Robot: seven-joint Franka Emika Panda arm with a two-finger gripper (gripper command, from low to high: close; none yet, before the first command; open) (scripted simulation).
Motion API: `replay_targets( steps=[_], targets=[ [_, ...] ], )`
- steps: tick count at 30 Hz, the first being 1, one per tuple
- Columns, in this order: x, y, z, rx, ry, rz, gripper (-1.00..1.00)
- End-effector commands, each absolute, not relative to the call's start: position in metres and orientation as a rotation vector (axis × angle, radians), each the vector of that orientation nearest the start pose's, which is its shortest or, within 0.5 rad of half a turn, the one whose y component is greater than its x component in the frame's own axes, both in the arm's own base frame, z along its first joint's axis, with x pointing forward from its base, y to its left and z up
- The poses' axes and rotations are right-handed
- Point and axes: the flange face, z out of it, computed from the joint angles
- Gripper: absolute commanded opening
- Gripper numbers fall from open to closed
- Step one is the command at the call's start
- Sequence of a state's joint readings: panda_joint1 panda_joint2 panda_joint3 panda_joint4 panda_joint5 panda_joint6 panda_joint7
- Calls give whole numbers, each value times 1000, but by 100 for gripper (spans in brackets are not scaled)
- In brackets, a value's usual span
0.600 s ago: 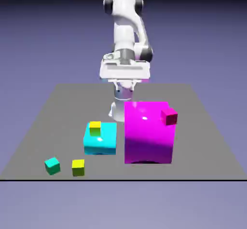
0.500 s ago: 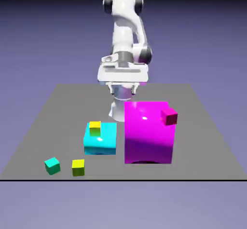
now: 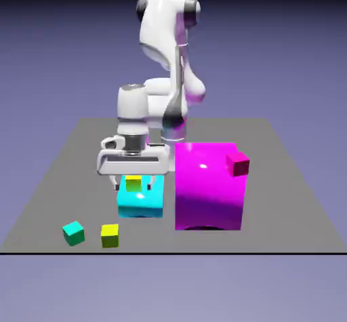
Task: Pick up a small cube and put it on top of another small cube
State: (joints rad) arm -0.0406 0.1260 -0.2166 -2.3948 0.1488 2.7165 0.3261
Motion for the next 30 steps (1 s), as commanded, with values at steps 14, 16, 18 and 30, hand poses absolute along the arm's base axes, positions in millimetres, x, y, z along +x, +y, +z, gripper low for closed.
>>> replay_targets(
  steps=[14, 16, 18, 30],
  targets=[
    [505, -201, 125, -2969, 1050, 29, 0],
    [505, -201, 125, -2969, 1050, 29, -100],
    [507, -201, 156, -2970, 1049, 28, -100],
    [529, 32, 341, -3073, 266, 54, -100]
  ],
)
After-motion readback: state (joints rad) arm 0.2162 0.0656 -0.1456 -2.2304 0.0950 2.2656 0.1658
